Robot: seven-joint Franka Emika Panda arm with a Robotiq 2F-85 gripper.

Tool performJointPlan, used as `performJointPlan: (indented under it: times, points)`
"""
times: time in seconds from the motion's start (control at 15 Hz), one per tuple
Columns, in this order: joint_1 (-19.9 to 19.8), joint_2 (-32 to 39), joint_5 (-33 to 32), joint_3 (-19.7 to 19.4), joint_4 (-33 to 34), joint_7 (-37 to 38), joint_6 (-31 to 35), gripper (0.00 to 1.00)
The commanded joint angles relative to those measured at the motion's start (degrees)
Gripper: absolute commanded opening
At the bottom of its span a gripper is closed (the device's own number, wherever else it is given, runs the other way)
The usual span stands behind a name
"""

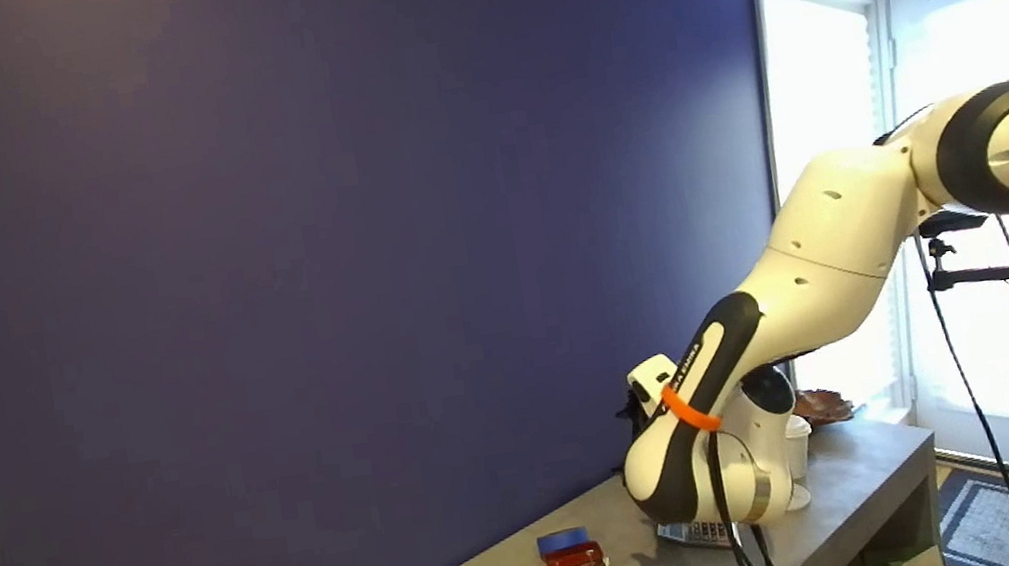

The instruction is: Put the blue tape in the toy cart

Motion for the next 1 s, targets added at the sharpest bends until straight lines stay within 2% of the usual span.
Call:
performJointPlan:
  times: [0.0, 0.33, 0.4, 0.53, 0.93]
  points:
    - [2.1, -5.4, 12.9, -0.4, 0.3, -13.9, -6.8, 1.0]
    - [2.1, -7.2, 28.8, 0.0, 1.8, -33.2, -12.2, 1.0]
    - [1.8, -5.5, 23.4, 0.0, 1.1, -25.7, -9.7, 1.0]
    - [1.8, -5.8, 26.0, 0.0, 1.4, -29.6, -11.0, 1.0]
    - [1.8, -5.8, 26.2, 0.0, 1.5, -30.2, -11.1, 1.0]
